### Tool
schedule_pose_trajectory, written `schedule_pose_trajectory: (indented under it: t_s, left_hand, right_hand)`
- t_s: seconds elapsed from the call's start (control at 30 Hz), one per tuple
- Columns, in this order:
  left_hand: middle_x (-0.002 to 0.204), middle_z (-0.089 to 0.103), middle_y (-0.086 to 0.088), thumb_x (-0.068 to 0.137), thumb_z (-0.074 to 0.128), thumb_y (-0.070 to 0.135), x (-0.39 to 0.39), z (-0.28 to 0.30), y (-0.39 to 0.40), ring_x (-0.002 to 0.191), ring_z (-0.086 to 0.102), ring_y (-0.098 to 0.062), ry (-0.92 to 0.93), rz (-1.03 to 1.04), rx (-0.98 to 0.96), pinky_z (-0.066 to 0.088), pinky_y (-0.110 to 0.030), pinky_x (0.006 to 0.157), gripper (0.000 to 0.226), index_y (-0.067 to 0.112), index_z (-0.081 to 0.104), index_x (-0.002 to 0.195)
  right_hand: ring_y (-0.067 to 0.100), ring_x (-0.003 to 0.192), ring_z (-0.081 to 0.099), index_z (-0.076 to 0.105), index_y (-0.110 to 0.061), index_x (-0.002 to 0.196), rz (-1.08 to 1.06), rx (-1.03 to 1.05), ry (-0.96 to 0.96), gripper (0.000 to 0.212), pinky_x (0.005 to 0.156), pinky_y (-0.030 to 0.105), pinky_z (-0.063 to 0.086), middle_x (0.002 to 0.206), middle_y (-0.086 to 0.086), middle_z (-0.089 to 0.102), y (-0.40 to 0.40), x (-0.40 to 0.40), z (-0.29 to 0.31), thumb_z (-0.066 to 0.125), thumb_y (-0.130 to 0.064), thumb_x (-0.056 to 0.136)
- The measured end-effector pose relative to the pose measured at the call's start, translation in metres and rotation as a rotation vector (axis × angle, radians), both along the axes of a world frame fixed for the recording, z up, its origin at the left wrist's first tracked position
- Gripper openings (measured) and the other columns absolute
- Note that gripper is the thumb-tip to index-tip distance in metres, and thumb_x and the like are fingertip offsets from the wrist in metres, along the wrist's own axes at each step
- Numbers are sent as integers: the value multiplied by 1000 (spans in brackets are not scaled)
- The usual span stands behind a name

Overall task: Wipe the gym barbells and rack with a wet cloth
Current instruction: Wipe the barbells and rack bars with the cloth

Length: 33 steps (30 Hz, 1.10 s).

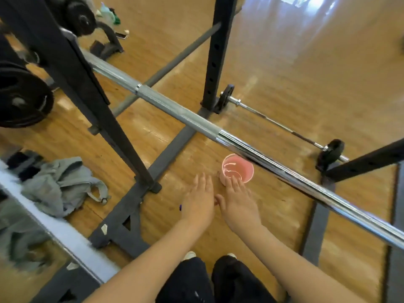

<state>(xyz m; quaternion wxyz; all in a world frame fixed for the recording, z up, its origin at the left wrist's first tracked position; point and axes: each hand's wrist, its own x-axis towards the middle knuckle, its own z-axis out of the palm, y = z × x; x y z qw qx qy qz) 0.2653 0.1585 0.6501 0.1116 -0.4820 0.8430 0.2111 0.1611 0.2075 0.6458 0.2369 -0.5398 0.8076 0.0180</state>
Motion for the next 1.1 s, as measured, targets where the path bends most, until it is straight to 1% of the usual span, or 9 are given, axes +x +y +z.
schedule_pose_trajectory:
  t_s: [0.1, 0.27, 0.43, 0.53, 0.6, 0.67, 0.83, 0.93, 1.1]
  left_hand:
    - [159, -9, -8, 101, 39, 20, -13, 30, 14, 146, -7, -22, 59, -77, -52, 11, -33, 116, 69, 10, -8, 150]
    - [158, -5, -10, 100, 42, 29, -40, 68, 49, 146, -4, -23, 108, -236, -141, 9, -32, 116, 73, 9, -6, 150]
    - [129, 59, -10, 55, 86, 34, -68, 81, 109, 121, 55, -23, 177, -606, -277, 46, -32, 96, 79, 8, 60, 126]
    - [133, 55, -12, 71, 70, 27, -92, 88, 135, 125, 51, -26, 333, -712, -386, 45, -36, 97, 63, 6, 56, 129]
    - [135, 53, -12, 79, 43, 22, -114, 99, 149, 127, 49, -26, 393, -727, -424, 43, -38, 99, 56, 5, 53, 131]
    - [135, 54, -13, 79, 35, 20, -138, 109, 161, 127, 49, -28, 401, -739, -412, 44, -40, 99, 57, 4, 53, 131]
    - [133, 55, -16, 77, 56, 23, -178, 120, 191, 126, 50, -31, 458, -711, -465, 44, -43, 98, 54, 1, 56, 127]
    - [130, 57, -17, 56, 87, 21, -193, 122, 209, 123, 53, -33, 386, -706, -431, 47, -45, 94, 78, 0, 58, 125]
    - [125, 61, -16, 50, 91, 25, -211, 117, 227, 118, 57, -32, 357, -700, -359, 50, -43, 90, 80, 0, 62, 120]
  right_hand:
    - [13, 146, -1, 7, -17, 152, -46, -75, -45, 67, 118, 31, 5, 159, 0, 4, 29, -8, 20, 21, -54, 98]
    - [0, 137, -9, 1, -25, 151, -164, -164, -60, 87, 111, 21, -1, 158, -7, 1, 92, -29, 56, -8, -73, 79]
    - [-3, 140, -4, 2, -30, 150, -216, -181, -172, 79, 112, 16, 3, 157, -16, 1, 161, -50, 83, 2, -73, 84]
    - [-5, 139, -2, -2, -31, 149, -302, -219, -188, 61, 111, 14, 4, 147, -26, -4, 200, -70, 95, 27, -50, 98]
    - [-5, 140, 6, 3, -35, 147, -355, -314, -190, 63, 114, 17, 11, 143, -29, 3, 218, -84, 103, 27, -58, 94]
    - [-4, 138, 14, 8, -36, 144, -386, -403, -169, 60, 113, 19, 19, 142, -27, 11, 234, -98, 109, 32, -59, 93]
    - [19, 129, 38, 49, -5, 135, -426, -661, 205, 57, 102, 45, 31, 138, 9, 50, 273, -134, 115, 70, -10, 82]
    - [21, 130, 36, 48, -2, 135, -479, -649, 254, 60, 104, 45, 30, 138, 14, 49, 288, -154, 120, 72, -5, 80]
    - [18, 134, 29, 43, -4, 139, -547, -602, 275, 58, 107, 37, 22, 142, 14, 45, 305, -170, 115, 67, -9, 86]
